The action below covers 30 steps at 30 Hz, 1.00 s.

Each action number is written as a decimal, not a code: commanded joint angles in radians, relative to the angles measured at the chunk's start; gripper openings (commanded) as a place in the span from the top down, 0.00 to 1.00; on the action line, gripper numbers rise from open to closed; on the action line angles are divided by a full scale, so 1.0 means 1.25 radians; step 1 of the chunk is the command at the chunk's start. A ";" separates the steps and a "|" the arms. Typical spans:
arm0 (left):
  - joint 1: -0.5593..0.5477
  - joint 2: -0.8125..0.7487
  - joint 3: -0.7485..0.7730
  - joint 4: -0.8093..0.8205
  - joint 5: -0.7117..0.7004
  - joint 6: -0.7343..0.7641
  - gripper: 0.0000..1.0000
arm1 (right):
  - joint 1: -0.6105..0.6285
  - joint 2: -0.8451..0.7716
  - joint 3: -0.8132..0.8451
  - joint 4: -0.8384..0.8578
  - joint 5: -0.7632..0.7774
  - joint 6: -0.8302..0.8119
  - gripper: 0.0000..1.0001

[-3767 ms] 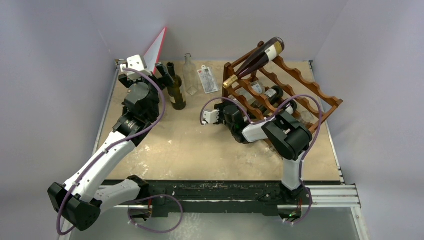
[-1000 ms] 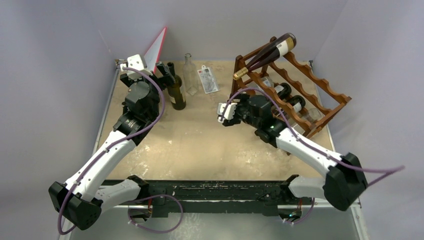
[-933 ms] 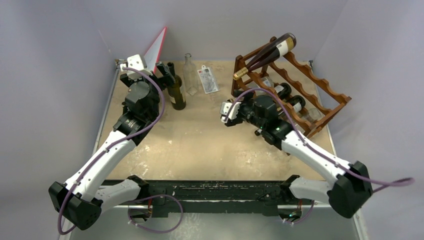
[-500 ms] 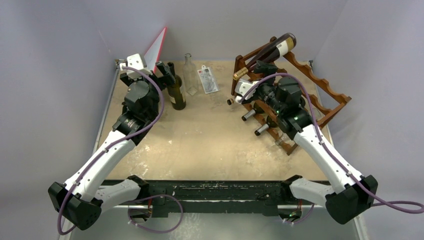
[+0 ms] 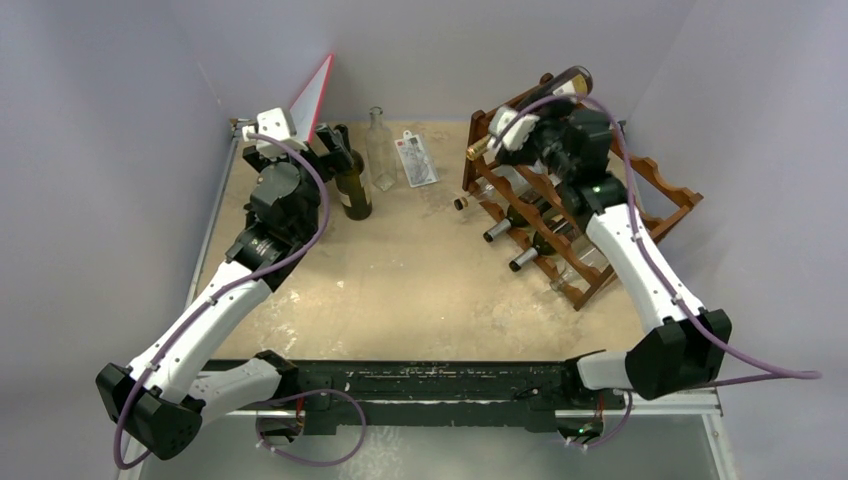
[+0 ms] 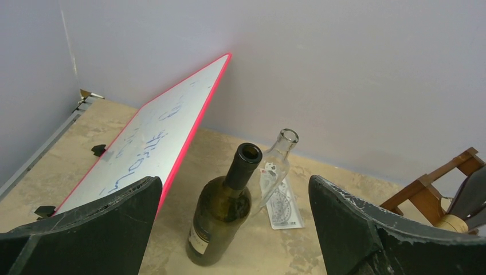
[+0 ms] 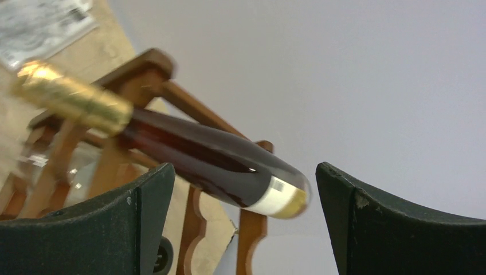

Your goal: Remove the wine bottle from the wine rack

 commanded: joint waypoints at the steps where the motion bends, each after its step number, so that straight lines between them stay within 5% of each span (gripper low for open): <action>1: -0.010 -0.002 0.037 0.017 0.023 -0.017 0.00 | -0.027 -0.005 0.102 0.064 0.060 0.319 0.02; 6: -0.015 0.015 0.044 0.010 0.048 -0.031 0.00 | -0.040 -0.049 -0.003 0.268 0.234 0.726 0.00; 10: -0.018 0.022 0.045 0.007 0.056 -0.035 0.00 | -0.060 -0.019 0.075 0.169 0.367 0.973 0.00; 15: -0.019 0.025 0.049 0.003 0.061 -0.036 0.00 | -0.118 0.011 0.139 0.077 0.360 1.260 0.00; 23: -0.020 0.021 0.048 0.003 0.052 -0.030 0.00 | -0.157 0.064 0.154 0.018 0.328 1.508 0.00; 30: -0.020 0.021 0.050 0.002 0.063 -0.035 0.00 | -0.160 0.119 0.148 0.020 0.266 1.572 0.00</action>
